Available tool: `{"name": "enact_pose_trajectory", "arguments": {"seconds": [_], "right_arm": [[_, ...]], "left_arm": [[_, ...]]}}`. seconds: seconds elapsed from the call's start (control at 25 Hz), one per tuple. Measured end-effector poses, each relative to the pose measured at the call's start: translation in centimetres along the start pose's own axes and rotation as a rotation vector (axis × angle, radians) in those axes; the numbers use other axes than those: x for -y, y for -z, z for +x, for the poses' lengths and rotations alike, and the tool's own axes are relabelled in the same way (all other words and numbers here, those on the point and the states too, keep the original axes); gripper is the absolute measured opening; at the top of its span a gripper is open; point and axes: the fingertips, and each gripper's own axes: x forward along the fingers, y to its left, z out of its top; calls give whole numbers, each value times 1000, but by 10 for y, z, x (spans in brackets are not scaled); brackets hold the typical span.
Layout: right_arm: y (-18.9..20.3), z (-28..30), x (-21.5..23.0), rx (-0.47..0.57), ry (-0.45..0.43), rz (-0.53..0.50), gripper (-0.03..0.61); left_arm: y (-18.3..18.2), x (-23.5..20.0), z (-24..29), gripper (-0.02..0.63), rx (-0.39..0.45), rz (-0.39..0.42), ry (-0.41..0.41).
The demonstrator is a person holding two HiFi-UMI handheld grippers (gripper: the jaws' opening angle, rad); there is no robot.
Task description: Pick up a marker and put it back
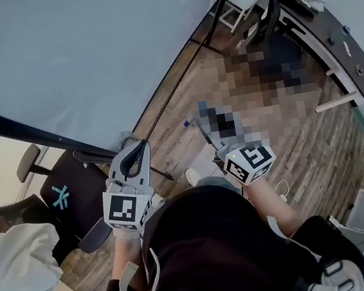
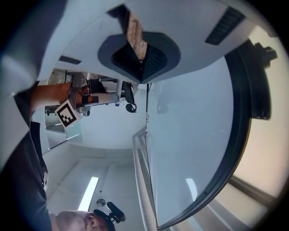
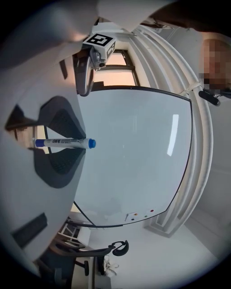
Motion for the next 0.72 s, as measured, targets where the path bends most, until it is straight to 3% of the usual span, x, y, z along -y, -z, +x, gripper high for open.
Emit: {"name": "enact_pose_trajectory", "arguments": {"seconds": [0.72], "right_arm": [[37,-24,12,-83,52,-75,78]], "left_arm": [[7,4,12,6,-30,14,9]]}}
